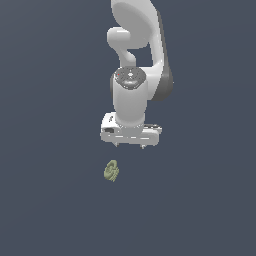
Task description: Pick up the object and move it to a goal position.
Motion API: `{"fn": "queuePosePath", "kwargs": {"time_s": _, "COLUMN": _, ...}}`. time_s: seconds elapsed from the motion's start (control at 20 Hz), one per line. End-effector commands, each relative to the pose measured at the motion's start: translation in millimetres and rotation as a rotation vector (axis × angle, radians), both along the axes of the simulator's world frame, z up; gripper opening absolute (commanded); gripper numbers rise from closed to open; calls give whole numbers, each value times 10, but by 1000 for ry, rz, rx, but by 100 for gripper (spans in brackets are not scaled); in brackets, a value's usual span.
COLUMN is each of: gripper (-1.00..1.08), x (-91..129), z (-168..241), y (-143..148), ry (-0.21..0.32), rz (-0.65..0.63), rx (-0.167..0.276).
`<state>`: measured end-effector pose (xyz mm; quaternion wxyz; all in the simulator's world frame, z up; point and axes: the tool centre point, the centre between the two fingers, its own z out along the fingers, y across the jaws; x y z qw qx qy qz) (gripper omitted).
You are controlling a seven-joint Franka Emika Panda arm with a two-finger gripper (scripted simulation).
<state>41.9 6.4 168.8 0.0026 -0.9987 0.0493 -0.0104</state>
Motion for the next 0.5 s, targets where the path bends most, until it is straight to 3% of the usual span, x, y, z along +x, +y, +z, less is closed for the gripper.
{"fn": "queuePosePath", "kwargs": {"time_s": 0.0, "gripper": 100, "x": 106, "z": -92, "y": -128, "ry": 4, "rz": -51, "rx": 2}}
{"fn": "queuePosePath", "kwargs": {"time_s": 0.45, "gripper": 100, "x": 431, "z": -448, "y": -593, "ry": 17, "rz": -228, "rx": 2}}
